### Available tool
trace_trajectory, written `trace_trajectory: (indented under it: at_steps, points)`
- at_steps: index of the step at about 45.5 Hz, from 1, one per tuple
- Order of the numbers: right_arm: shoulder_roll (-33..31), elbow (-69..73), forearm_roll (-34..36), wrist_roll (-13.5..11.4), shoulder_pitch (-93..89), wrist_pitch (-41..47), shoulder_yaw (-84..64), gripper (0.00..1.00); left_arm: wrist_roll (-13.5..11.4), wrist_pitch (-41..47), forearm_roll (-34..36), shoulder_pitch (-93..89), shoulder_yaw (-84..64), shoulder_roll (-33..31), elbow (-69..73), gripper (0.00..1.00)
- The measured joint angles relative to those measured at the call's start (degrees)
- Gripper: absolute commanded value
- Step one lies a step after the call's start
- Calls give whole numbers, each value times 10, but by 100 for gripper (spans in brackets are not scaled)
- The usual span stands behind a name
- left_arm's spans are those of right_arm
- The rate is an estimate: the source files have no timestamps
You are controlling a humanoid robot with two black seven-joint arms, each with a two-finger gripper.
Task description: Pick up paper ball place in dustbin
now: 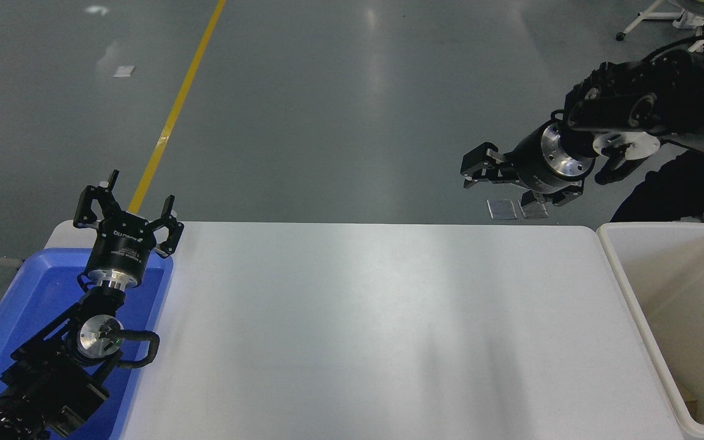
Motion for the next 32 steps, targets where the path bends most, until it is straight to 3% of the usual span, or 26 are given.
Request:
trace_trajectory:
  at_steps: [32]
  points:
    - [20,180,0,-11,164,67,7,100,0,1,0,0,0,0,0,98]
